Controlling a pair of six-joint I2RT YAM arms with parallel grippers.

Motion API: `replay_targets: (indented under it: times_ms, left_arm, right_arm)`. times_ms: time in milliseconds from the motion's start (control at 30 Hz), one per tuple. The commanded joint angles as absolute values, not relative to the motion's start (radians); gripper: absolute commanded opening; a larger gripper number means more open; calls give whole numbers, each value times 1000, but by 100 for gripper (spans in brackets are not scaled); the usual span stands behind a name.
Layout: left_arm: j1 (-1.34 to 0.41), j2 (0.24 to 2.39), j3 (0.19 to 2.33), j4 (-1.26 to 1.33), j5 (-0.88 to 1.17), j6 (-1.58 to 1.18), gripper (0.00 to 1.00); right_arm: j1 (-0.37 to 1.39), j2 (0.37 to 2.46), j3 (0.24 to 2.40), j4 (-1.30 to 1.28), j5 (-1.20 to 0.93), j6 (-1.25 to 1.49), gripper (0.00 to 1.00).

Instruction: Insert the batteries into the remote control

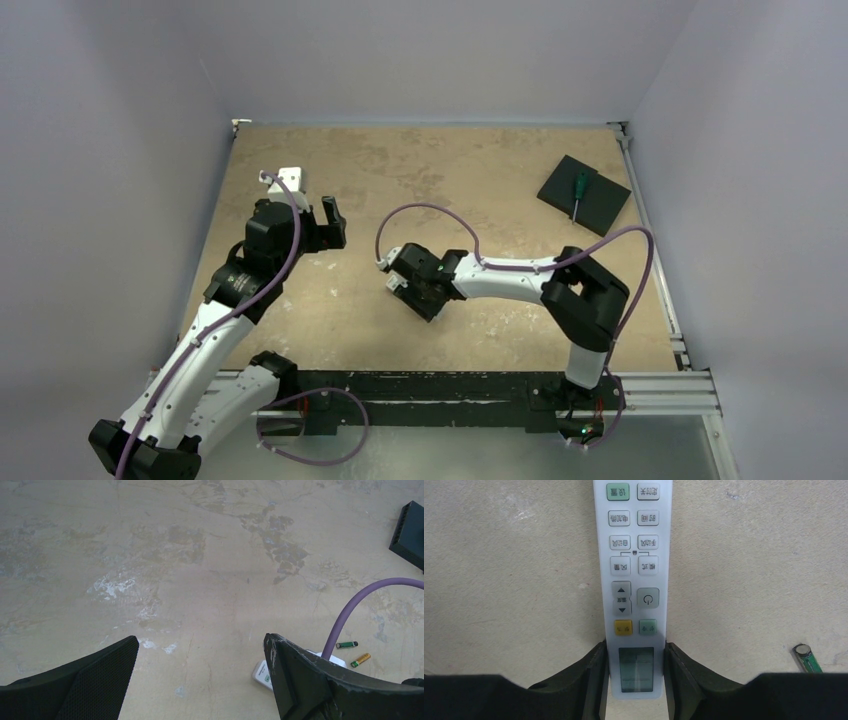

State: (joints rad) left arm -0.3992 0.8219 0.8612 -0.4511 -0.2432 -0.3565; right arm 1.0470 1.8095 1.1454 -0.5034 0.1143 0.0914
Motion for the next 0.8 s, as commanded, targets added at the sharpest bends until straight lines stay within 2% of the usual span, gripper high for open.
replay_targets:
  times_ms: [0,67,367,467,767]
  left_arm:
    - [-390,816,883,-445,-252,-370,97]
    - [-391,816,882,-444,-248,-372,97]
    - [-391,830,878,-439,-204,-379,97]
    - [-391,834,875,-429,-164,-386,97]
    - [-391,837,820,-367,143,-417,99]
  right_arm:
    - [1055,1745,1125,-494,107,133,4]
    - [1055,1727,1113,-488,103,143,0]
    - [1054,1603,1054,-475,15,177,0]
    - [1054,1495,1038,-467,-16,181,0]
    - [1045,1407,1003,-461,-138,181,0]
